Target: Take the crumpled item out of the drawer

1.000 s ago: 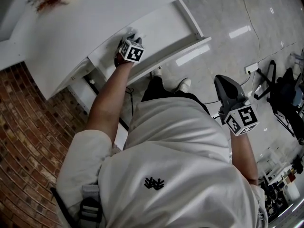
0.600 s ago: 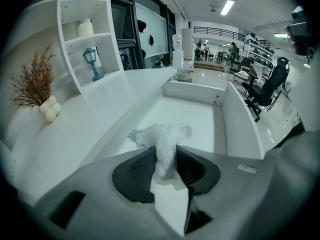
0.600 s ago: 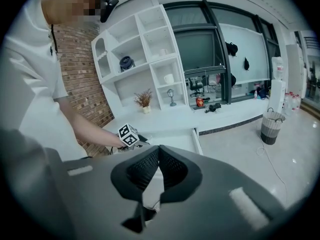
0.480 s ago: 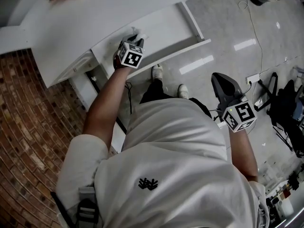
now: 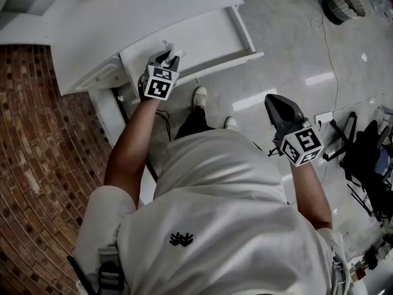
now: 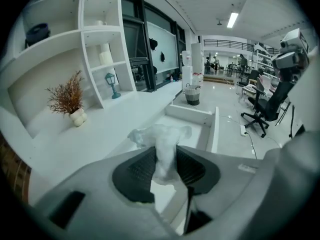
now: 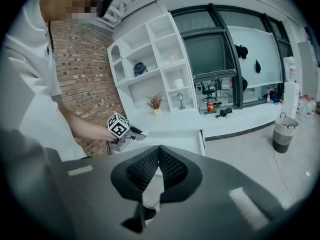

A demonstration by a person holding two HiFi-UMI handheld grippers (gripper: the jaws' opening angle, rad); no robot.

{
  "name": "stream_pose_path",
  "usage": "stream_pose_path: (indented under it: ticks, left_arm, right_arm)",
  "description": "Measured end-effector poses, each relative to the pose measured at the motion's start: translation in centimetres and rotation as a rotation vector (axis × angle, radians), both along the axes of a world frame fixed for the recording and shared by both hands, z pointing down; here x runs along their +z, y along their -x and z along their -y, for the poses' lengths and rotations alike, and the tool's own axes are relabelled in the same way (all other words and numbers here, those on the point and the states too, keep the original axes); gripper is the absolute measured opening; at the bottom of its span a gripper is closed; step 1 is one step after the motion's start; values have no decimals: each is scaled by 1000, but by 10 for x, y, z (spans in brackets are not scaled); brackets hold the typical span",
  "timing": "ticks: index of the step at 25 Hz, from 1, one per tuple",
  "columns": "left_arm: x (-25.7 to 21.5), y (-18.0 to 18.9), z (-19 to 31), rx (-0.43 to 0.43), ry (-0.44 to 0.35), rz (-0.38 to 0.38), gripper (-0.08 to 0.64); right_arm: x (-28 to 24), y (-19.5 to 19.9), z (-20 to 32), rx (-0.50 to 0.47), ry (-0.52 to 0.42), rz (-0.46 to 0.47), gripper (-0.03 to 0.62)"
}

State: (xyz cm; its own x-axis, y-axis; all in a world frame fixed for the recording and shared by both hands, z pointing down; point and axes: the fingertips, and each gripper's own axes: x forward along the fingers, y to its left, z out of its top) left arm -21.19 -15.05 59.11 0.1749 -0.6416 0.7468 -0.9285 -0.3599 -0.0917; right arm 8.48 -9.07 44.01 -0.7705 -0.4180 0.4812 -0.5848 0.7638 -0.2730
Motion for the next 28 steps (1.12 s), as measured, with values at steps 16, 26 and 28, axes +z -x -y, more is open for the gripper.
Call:
stream_pose_path:
  ticks: [16, 26, 28]
  left_arm:
    - [-105, -60, -103, -113, -144, -91, 120]
    - [-135, -105, -153, -110, -181, -143, 120]
    - [-141, -113, -160, -109, -187, -150, 120]
  right_arm:
    - [5, -34, -39, -157, -19, 61, 12]
    - [2, -52, -58, -192, -47, 69, 12]
    - [0, -55, -60, -197, -53, 72, 12]
